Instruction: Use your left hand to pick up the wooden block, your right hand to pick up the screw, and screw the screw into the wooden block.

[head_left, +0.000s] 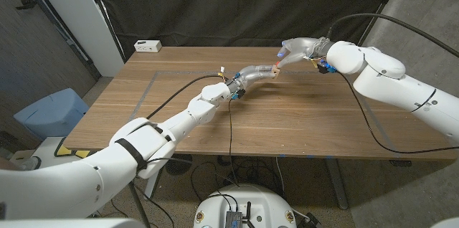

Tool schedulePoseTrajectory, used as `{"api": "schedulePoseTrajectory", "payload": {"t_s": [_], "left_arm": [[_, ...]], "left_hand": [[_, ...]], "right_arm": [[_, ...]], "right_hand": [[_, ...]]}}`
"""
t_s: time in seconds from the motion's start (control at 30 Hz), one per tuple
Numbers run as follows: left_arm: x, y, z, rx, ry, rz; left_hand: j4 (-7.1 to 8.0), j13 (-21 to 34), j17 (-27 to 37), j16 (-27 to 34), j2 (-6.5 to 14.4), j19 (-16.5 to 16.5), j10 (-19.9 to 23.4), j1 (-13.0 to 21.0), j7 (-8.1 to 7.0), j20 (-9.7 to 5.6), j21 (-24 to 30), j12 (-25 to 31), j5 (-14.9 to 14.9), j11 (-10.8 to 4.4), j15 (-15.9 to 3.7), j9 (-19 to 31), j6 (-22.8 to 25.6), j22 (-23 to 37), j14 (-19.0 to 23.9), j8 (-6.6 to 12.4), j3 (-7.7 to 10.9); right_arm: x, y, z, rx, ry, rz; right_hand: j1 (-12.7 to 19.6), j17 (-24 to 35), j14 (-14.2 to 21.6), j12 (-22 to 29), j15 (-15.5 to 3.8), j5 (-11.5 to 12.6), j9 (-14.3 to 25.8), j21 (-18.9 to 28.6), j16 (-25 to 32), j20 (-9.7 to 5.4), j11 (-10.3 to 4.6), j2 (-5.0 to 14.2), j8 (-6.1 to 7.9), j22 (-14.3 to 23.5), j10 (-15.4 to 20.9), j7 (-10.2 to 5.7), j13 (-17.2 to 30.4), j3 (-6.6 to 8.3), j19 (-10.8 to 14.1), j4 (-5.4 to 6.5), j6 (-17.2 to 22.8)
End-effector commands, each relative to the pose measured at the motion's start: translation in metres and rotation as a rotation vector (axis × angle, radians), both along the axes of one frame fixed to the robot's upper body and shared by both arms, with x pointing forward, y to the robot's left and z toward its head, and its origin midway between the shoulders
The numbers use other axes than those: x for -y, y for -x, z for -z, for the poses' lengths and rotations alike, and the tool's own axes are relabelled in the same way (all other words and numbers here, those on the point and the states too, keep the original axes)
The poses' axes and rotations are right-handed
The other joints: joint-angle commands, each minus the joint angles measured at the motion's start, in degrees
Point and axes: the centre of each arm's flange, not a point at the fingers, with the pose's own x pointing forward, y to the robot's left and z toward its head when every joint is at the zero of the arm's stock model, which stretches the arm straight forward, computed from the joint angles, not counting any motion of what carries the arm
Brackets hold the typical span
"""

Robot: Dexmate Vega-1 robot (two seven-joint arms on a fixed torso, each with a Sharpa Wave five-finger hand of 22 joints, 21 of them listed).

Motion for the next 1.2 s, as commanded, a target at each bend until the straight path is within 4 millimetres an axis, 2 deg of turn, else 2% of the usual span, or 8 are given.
{"api": "schedulePoseTrajectory", "payload": {"t_s": [0.03,0.2,0.63,0.93,1.2], "left_arm": [[0.0,-0.001,0.0,-0.004,-0.003,0.009],[0.0,-0.001,0.0,-0.005,-0.003,0.009],[0.0,-0.003,-0.002,-0.005,-0.012,0.01],[0.001,-0.004,-0.002,-0.01,-0.016,0.014],[0.001,-0.005,-0.001,-0.013,-0.016,0.017]], "left_hand": [[0.2,-0.1,0.2,0.0,-0.1,-0.4,-0.1,-0.4,-0.14,0.13,0.0,0.3,0.1,-0.06,-4.22,0.1,0.4,0.2,-0.1,0.48,0.16],[0.2,-0.1,0.2,0.0,0.0,-0.5,-0.2,-0.4,-0.14,0.17,0.0,0.3,0.1,-0.06,-4.14,0.1,0.4,0.2,-0.1,0.49,0.15],[0.17,-0.1,0.2,0.0,-0.1,-0.5,-0.2,-0.4,-0.16,0.17,0.0,0.2,0.1,-0.06,-4.18,0.1,0.3,0.2,-0.1,0.45,0.12],[0.13,-0.1,0.2,0.1,-0.1,-0.5,-0.2,-0.4,-0.15,0.14,0.1,0.2,0.0,-0.06,-4.17,0.1,0.3,0.2,0.0,0.48,0.11],[0.16,-0.1,0.2,0.0,0.0,-0.6,-0.2,-0.4,-0.14,0.14,0.0,0.2,0.0,-0.06,-4.1,0.1,0.4,0.2,-0.1,0.5,0.1]], "right_arm": [[-0.005,-0.004,0.004,0.043,0.033,0.012],[-0.005,-0.007,0.007,0.064,0.039,0.02],[-0.006,-0.013,0.008,0.066,0.053,0.024],[-0.006,-0.019,0.012,0.077,0.052,0.026],[-0.004,-0.023,0.015,0.089,0.047,0.027]], "right_hand": [[1.7,0.0,0.5,0.5,-0.7,-0.1,0.2,0.5,0.6,-1.02,-0.64,-0.2,-0.02,0.1,-0.2,-0.55,0.1,0.97,0.6,-0.27,1.2],[3.4,0.0,1.1,0.6,-1.48,-0.4,0.3,0.8,0.9,-1.54,-0.93,-0.49,0.09,0.1,-0.2,-1.06,0.1,1.57,1.6,-0.47,2.0],[6.1,0.0,1.5,0.7,-2.26,-0.8,0.5,0.9,1.0,-1.71,-1.19,-1.15,0.16,0.1,-0.3,-1.64,0.1,2.38,2.8,-0.67,2.4],[9.5,0.1,2.5,1.0,-3.02,-1.0,1.2,0.9,1.3,-2.39,-1.54,-2.07,1.85,0.1,0.3,-1.85,0.1,3.29,3.8,-0.67,5.5],[10.7,0.1,3.2,1.3,-3.28,-1.1,1.6,0.9,1.4,-2.6,-1.9,-2.61,2.79,0.1,1.3,-1.97,0.1,3.5,4.4,-0.47,7.1]]}}
